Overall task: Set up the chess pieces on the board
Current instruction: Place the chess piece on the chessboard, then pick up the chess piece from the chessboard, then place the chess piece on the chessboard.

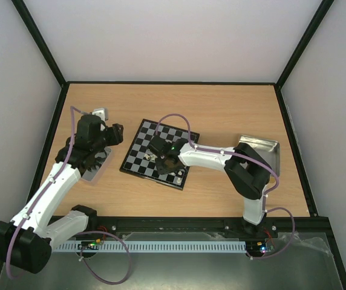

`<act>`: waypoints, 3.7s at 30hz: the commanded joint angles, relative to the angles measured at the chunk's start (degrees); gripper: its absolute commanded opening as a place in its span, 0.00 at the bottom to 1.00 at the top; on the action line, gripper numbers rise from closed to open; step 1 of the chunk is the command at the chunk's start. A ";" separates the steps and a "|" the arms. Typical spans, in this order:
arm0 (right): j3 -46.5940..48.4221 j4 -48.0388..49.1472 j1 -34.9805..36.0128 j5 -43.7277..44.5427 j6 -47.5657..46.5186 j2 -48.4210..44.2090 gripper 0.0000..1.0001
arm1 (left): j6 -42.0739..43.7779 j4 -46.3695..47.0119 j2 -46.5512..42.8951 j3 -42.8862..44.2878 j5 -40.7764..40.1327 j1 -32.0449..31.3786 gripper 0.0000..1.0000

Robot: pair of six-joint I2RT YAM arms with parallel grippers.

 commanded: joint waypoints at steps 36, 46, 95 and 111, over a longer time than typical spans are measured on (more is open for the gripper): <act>7.20 -1.84 -3.23 4.97 -0.29 4.19 0.31 | -0.47 1.09 -0.18 -0.46 0.12 0.47 0.64; 7.75 -1.25 -3.33 5.09 -0.84 6.34 0.25 | -0.46 1.09 -0.12 -0.42 0.10 0.50 0.64; -25.06 56.16 -4.83 -14.49 -30.28 -34.95 0.12 | -17.17 18.69 3.85 5.02 58.25 0.96 0.68; -23.96 54.48 -4.80 -13.43 -30.61 -33.86 0.12 | -10.77 9.15 10.61 8.45 57.39 -2.91 0.19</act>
